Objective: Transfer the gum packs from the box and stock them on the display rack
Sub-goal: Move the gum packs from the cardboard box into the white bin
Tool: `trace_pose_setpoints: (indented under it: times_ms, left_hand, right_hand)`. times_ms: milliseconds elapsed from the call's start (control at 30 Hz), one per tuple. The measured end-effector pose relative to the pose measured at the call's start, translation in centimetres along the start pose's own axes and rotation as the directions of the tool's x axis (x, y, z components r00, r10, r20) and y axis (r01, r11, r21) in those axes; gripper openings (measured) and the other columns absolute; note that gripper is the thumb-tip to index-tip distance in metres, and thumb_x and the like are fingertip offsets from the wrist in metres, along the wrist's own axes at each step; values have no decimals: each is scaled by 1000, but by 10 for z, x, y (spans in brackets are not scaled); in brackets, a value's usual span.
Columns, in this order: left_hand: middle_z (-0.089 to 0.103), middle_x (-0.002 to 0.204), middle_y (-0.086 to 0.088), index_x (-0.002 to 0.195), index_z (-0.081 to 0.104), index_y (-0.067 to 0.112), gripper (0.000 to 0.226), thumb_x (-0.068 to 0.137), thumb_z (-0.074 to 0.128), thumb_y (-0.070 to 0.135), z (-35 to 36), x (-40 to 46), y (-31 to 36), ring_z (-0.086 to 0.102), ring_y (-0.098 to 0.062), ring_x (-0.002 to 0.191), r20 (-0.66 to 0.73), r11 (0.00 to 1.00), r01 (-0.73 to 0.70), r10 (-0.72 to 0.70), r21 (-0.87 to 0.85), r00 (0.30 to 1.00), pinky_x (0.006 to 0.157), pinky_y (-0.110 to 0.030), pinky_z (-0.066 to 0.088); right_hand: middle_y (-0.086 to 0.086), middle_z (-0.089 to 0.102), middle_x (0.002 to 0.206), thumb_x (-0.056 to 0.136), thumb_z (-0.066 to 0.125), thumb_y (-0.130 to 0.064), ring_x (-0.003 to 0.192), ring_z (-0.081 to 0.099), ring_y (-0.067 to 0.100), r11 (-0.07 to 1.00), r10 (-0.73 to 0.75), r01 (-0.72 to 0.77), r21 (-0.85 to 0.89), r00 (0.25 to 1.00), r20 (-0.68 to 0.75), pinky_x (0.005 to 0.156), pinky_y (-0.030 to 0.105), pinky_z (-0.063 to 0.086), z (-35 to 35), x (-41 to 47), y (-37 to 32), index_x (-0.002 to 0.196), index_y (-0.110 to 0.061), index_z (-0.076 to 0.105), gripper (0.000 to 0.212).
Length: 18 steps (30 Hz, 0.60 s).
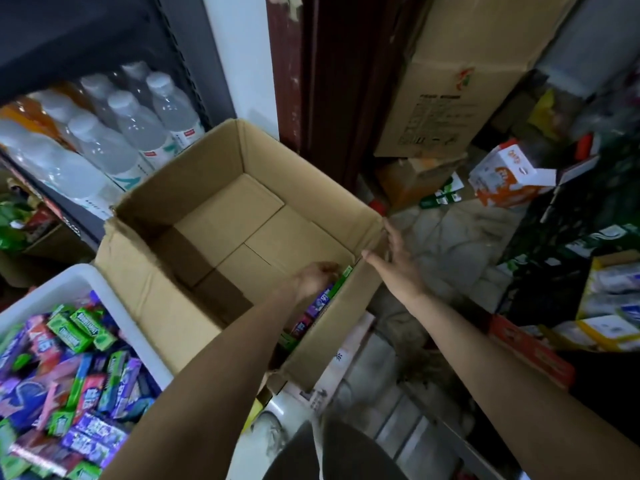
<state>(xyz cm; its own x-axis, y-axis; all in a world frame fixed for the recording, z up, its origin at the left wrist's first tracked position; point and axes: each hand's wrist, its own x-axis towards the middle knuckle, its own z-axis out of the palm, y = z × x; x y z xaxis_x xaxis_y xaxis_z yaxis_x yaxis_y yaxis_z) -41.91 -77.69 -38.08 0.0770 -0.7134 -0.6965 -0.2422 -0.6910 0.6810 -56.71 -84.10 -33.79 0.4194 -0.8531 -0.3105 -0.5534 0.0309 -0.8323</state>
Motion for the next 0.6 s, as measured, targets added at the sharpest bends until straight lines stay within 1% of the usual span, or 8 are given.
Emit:
trace_pose_setpoints:
  times_ms: [133, 233, 267, 300, 367, 467, 533, 600]
  left_hand:
    - [59, 129, -8, 126, 59, 7, 35, 94, 47, 2, -3, 1, -4, 56, -18, 112, 3, 999, -32, 32, -4, 999, 90, -19, 41]
    - [60, 121, -5, 127, 58, 4, 33, 96, 45, 3, 0, 1, -3, 54, -11, 101, -6, 993, -92, 92, -79, 996, 72, -3, 43]
    - [60, 117, -4, 126, 57, 3, 31, 97, 46, 5, 1, 1, -2, 55, -11, 97, -16, 988, -106, 105, -110, 994, 68, -1, 42]
    - [61, 115, -5, 125, 58, 3, 30, 97, 48, 8, 3, 2, 0, 56, -11, 94, -31, 985, -117, 114, -130, 993, 69, -4, 44]
    - [63, 113, -6, 123, 60, 4, 29, 96, 52, 11, 4, 5, 1, 56, -13, 97, -53, 986, -116, 110, -122, 992, 78, -16, 45]
    - [61, 105, -7, 118, 61, 1, 27, 93, 53, 5, 2, 8, 2, 54, -16, 98, -51, 988, -104, 99, -114, 994, 78, -20, 45]
    - [62, 108, -6, 115, 62, 3, 24, 93, 54, 4, -1, 10, -5, 56, -17, 100, -68, 995, -92, 89, -41, 994, 84, -23, 45]
    - [63, 114, -8, 112, 62, 5, 22, 91, 56, 4, -6, 13, -16, 58, -21, 106, -130, 996, -49, 58, 71, 990, 90, -27, 45]
  right_hand:
    - [-1, 25, 154, 89, 60, -28, 140, 26, 19, 996, 12, -15, 84, 999, 38, 106, 32, 25, -1, 1, 5, 147, -33, 16, 73]
    - [-2, 26, 153, 89, 59, -29, 139, 28, 18, 996, 9, -15, 85, 998, 64, 105, 31, 26, 0, 2, 7, 148, -33, 14, 75]
    - [-2, 26, 154, 89, 59, -28, 139, 27, 18, 997, 4, -9, 80, 998, 66, 105, 30, 25, 0, 3, 7, 149, -32, 14, 75]
    - [-2, 26, 154, 89, 59, -27, 140, 27, 18, 997, -3, -2, 77, 998, 64, 106, 29, 24, 1, 3, 8, 149, -30, 14, 75]
    - [0, 26, 153, 89, 60, -25, 140, 27, 18, 996, -9, 3, 92, 998, 64, 110, 31, 25, 2, 3, 8, 149, -29, 14, 75]
    - [1, 27, 153, 86, 62, -28, 139, 28, 18, 990, -9, 1, 141, 998, 54, 114, 43, 27, 4, 1, 9, 148, -31, 15, 78]
    - [0, 28, 152, 82, 62, -35, 139, 29, 18, 989, -9, 0, 149, 998, 59, 114, 45, 28, 4, 1, 9, 147, -33, 17, 80]
    - [0, 26, 153, 85, 62, -33, 139, 28, 19, 989, -6, -4, 147, 998, 66, 114, 46, 27, 4, 1, 9, 148, -33, 16, 78]
